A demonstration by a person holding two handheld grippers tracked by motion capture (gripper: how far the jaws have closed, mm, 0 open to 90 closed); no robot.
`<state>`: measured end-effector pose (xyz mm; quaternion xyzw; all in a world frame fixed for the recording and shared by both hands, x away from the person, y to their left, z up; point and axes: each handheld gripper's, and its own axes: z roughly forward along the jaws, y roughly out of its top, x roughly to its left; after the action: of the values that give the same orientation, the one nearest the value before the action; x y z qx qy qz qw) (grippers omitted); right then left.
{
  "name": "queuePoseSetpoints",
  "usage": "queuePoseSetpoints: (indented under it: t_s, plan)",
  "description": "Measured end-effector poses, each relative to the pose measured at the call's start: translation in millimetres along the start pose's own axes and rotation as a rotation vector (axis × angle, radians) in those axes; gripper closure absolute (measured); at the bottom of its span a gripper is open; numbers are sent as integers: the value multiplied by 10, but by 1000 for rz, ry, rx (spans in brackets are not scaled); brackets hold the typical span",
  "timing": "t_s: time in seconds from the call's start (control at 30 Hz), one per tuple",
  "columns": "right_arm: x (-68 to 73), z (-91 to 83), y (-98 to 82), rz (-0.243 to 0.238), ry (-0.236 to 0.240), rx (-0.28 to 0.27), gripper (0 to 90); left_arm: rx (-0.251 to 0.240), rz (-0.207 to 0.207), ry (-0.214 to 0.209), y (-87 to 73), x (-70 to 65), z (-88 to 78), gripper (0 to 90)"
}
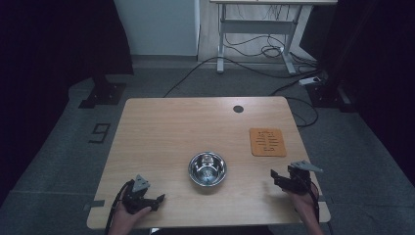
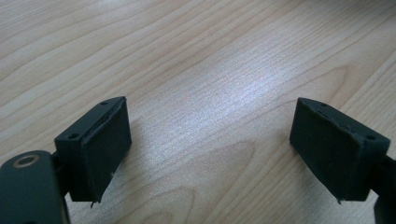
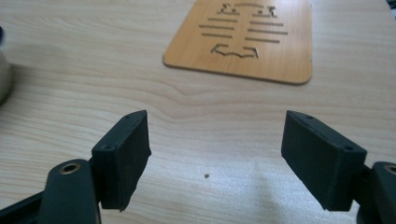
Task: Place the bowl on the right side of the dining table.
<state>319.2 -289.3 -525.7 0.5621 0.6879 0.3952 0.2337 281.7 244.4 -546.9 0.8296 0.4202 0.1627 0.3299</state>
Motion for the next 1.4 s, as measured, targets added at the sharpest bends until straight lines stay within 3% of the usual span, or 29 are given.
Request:
queuePoseSetpoints:
  t_s: [0.33,0.8,1.4]
  plan:
    - [158,-91,86,-6,34,-51,261,0,0,1,-1,-2,-1,124]
    - [322,-125,142,-17,84,-62,263,0,-1,1,-1,-3,-1,124]
    - [530,20,195,-26,142,-43,267,0,-1,1,-4,-7,-5,124]
